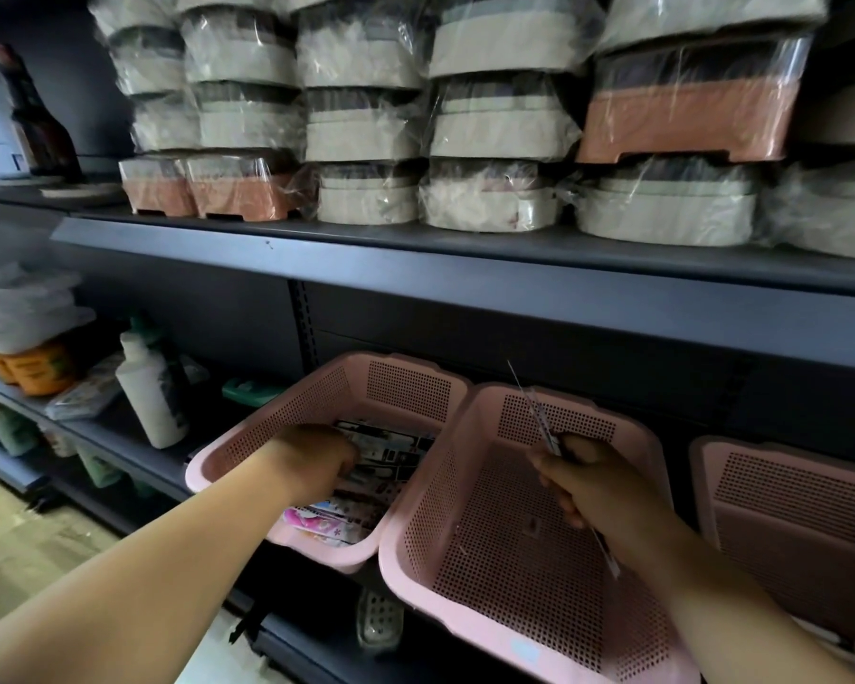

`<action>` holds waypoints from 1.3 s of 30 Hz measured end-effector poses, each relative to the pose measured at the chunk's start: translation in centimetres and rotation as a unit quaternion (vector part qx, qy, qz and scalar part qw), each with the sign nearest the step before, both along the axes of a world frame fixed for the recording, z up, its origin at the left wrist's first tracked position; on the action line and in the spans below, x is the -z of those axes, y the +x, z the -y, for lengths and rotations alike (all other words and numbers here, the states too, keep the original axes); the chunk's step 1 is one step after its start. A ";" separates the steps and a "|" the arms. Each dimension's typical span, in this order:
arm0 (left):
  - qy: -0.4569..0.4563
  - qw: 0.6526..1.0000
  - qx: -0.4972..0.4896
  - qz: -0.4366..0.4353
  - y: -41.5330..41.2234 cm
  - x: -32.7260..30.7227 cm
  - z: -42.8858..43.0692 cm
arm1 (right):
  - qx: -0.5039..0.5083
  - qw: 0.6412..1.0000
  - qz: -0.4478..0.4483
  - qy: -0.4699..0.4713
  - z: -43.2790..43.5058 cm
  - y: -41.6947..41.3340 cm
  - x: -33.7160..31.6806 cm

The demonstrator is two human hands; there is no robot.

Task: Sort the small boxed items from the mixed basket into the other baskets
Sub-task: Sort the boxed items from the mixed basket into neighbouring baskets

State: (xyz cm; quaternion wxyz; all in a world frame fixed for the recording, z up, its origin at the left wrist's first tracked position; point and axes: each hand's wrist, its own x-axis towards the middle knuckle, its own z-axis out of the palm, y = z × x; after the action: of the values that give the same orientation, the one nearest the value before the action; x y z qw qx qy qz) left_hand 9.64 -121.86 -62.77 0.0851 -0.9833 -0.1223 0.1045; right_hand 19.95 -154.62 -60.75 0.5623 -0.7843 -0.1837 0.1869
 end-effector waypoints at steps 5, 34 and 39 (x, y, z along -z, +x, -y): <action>-0.056 0.998 -0.013 -0.014 0.4 1.1 0.0 | 0.004 1.000 -0.014 0.013 0.0 -0.3 -0.4; -0.302 0.867 -0.047 0.393 2.1 -6.7 2.2 | -0.024 0.999 -0.040 -0.019 -2.4 -2.1 -2.0; -0.132 0.981 0.003 0.139 1.6 -2.0 -0.6 | -0.011 0.999 -0.025 -0.044 -2.1 -1.6 -1.7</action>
State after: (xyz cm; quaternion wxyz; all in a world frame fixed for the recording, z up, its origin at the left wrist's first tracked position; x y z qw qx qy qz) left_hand 11.26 -121.25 -60.82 -0.0629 -0.9912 -0.1154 -0.0183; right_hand 18.31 -152.48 -59.00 0.5299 -0.8012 -0.1694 0.2205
